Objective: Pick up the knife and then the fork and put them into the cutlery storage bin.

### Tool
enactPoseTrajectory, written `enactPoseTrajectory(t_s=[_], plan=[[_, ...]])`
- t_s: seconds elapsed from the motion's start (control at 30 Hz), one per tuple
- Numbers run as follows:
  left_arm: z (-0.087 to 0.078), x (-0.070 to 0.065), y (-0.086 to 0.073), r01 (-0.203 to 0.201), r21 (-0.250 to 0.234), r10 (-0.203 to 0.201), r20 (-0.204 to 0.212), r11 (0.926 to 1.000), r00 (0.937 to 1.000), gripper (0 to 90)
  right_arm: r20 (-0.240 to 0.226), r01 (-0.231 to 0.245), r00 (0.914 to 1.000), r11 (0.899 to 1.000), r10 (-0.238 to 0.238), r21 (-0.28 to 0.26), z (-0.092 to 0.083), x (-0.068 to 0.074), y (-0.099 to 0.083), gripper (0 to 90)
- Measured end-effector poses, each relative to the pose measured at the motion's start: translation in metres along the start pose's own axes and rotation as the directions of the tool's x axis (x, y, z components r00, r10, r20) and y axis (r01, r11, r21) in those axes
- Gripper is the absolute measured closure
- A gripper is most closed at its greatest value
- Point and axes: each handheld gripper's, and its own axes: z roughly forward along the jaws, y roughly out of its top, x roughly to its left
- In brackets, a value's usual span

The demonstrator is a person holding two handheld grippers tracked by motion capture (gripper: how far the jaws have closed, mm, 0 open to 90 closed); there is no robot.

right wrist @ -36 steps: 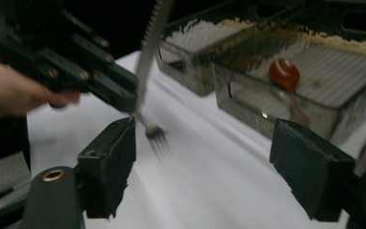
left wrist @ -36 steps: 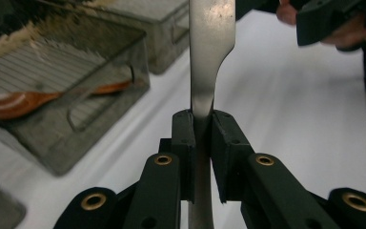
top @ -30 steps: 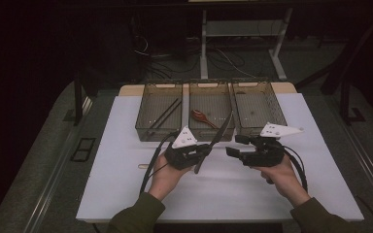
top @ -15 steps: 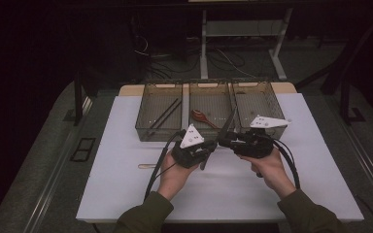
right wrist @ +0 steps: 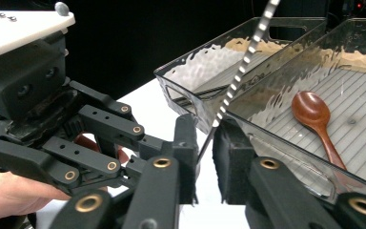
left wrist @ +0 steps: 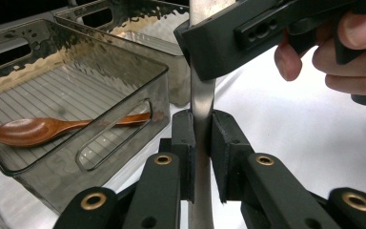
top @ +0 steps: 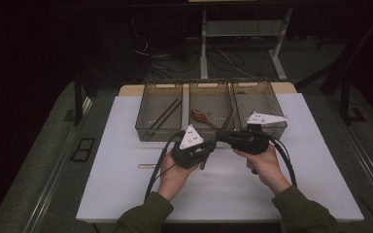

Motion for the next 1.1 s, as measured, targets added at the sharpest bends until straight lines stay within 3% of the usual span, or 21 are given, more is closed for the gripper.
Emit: enactPoseTrajectory(t_s=[0.23, 0.33, 0.7, 0.97, 1.1], plan=[[0.001, -0.001, -0.002, -0.002, -0.012, 0.002, 0.003, 0.9999, 1.0000, 78.5, -0.030, -0.004, 0.9995, 1.000, 0.004, -0.001, 0.000, 0.001, 0.000, 86.6], [0.001, -0.001, -0.003, -0.003, -0.023, 0.004, 0.019, 0.9997, 0.9998, 77.8, -0.012, 0.017, 0.9998, 1.000, -0.017, 0.011, 0.001, 0.003, 0.000, 86.9], [-0.018, 0.005, -0.015, -0.025, -0.039, 0.028, 0.094, 0.9989, 0.9952, 48.7, 0.032, 0.024, 0.9992, 0.999, -0.025, 0.035, -0.015, -0.004, 0.004, 87.1], [-0.029, 0.008, -0.023, -0.028, -0.010, 0.029, 0.134, 0.9996, 0.9906, 36.6, 0.066, 0.042, 0.9967, 0.997, -0.046, 0.061, -0.029, -0.008, 0.008, 87.2], [-0.032, 0.012, -0.025, -0.006, -0.006, 0.007, 0.146, 1.0000, 0.9892, 34.0, 0.079, 0.052, 0.9951, 0.995, -0.059, 0.089, -0.036, -0.013, 0.011, 87.2]])
